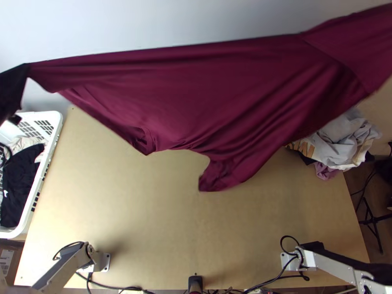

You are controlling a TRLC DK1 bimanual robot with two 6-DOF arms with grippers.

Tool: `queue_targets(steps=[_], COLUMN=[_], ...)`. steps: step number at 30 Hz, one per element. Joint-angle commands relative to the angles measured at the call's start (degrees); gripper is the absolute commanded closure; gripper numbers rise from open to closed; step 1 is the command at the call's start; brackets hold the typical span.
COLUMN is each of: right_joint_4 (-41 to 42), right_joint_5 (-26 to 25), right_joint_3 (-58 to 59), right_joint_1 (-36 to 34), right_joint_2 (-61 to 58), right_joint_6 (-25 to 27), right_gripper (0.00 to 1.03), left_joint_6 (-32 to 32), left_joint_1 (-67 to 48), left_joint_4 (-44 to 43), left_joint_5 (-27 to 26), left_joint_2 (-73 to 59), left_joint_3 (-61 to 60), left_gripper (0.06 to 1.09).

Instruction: Fold the t-shirt

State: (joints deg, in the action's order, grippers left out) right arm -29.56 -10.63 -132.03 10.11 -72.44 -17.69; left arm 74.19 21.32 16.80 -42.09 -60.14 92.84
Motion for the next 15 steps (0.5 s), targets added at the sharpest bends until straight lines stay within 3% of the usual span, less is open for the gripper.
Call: queue_targets(steps=[1,4,8,15], right_joint_4=[-4.54,-4.8,-9.02,-16.67], right_joint_5=[-0.09,-0.09,1.76,17.14], right_joint_3=[1.07,-0.42,-1.04,-1.65], right_joint_1=[1.05,5.54,6.06,2.28], right_joint_2=[7.14,10.31,14.61,20.15], right_joint_6=[1.78,1.78,0.55,-12.72], right_gripper=[1.0,1.0,1.0,1.0], left_joint_6=[1.13,2.45,5.44,11.76], left_joint_1=[4.25,4.43,4.43,3.38], left_joint_4=[-2.3,-3.09,-3.53,-9.33], left_joint_5=[-4.14,-5.11,-8.63,-11.53], left_joint_2=[6.61,9.78,14.26,23.49], left_joint_3=[1.56,1.56,1.12,-7.67], left_gripper=[1.05,1.05,1.05,1.05])
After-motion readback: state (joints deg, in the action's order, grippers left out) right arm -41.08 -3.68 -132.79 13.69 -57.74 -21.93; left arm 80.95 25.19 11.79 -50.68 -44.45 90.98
